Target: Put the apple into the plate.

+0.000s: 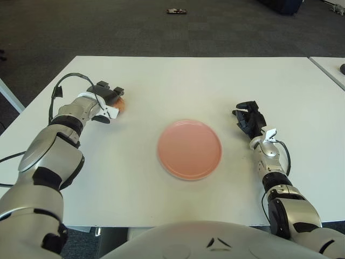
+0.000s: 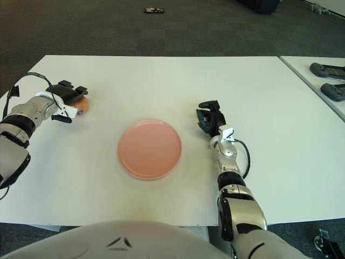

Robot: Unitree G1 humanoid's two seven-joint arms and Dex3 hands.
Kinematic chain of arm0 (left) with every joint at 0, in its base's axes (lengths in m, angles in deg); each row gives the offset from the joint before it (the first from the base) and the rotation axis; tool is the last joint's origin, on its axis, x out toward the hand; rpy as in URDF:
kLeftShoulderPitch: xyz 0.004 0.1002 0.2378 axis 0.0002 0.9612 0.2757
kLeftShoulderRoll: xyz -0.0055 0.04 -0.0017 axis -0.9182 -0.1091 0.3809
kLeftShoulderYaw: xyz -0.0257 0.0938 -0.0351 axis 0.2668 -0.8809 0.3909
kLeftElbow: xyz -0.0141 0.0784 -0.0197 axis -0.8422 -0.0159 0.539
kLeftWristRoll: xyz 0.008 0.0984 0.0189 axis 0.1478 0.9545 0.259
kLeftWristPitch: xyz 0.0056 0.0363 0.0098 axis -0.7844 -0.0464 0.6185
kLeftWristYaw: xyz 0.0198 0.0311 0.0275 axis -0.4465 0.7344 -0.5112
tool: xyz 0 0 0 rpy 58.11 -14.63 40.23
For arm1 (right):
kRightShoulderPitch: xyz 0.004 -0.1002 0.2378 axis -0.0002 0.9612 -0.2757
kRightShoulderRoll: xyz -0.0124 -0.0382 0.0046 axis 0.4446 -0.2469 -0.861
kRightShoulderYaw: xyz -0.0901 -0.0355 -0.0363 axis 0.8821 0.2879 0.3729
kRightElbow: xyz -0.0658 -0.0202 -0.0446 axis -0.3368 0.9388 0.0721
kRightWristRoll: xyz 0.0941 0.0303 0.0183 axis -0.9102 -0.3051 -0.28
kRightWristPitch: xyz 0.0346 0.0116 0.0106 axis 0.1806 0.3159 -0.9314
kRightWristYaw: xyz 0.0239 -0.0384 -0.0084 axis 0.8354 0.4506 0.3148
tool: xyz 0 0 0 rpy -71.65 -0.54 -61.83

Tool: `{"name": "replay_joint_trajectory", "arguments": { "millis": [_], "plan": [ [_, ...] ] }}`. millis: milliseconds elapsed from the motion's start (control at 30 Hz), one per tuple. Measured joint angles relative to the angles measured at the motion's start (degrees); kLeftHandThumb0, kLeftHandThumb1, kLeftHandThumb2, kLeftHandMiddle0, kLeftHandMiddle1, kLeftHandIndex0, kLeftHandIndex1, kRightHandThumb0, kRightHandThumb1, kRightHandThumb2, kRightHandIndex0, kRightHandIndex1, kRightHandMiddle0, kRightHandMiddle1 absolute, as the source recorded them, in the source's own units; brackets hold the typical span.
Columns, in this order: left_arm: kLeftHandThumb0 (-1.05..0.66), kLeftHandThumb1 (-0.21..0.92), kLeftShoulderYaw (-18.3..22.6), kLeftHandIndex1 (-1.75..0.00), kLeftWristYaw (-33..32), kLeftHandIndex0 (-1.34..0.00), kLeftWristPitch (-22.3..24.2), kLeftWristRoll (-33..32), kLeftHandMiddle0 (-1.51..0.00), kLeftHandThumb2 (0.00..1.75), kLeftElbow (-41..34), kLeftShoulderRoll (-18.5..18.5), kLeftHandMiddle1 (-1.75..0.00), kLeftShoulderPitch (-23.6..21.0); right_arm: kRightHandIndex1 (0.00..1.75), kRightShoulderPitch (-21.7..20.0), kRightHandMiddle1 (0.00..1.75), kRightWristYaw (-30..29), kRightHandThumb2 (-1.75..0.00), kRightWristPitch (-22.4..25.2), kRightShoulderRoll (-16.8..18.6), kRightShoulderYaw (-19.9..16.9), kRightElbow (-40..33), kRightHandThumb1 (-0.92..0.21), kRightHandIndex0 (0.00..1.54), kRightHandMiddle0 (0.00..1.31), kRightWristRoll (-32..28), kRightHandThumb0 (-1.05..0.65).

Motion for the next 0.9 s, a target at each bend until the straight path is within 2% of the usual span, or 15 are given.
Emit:
{"name": "replay_joint_trajectory", "arguments": {
  "millis": [300,333,467,533,700,900],
  "plan": [
    [-0.49,0.16,-0.27,-0.88,-0.01,0.00,-0.08,0.42,0.00,1.00,-0.58,-0.40,-0.71,0.00,1.23,0.00,1.69,0.08,-0.47,0.00,-0.04,-0.05,0.00,-0.92,0.34,0.25,-0.02,-0.35],
    [-0.46,0.14,-0.34,-0.89,-0.11,0.00,-0.08,0.58,0.00,1.02,-0.58,-0.42,-0.72,0.00,1.23,0.00,1.69,0.10,-0.47,0.00,-0.04,-0.05,0.00,-0.92,0.34,0.25,-0.02,-0.35],
    [-0.15,0.02,-0.94,-0.95,-1.06,0.00,0.13,1.24,0.00,1.21,0.30,-0.25,-0.83,-0.01,1.23,-0.01,1.69,0.26,-0.47,0.01,-0.06,-0.06,0.01,-0.92,0.34,0.25,-0.03,-0.35],
    [-0.08,0.00,-1.23,-0.98,-1.64,0.00,0.37,1.41,0.00,1.26,0.71,-0.11,-0.88,-0.01,1.23,0.00,1.69,0.37,-0.47,0.01,-0.09,-0.08,0.00,-0.92,0.34,0.25,-0.03,-0.35],
    [0.07,0.01,-1.39,-1.08,-2.92,0.00,0.45,1.45,-0.06,1.35,0.94,-0.10,-1.06,-0.01,1.23,0.00,1.69,0.40,-0.47,0.01,-0.11,-0.10,0.01,-0.92,0.34,0.25,-0.04,-0.35],
    [0.18,0.06,-1.90,-1.32,-3.64,0.00,0.15,1.60,-0.14,1.44,1.05,-0.09,-1.27,-0.01,1.23,0.01,1.69,0.43,-0.47,0.01,-0.13,-0.12,0.00,-0.92,0.34,0.25,-0.05,-0.35]
  ]
}}
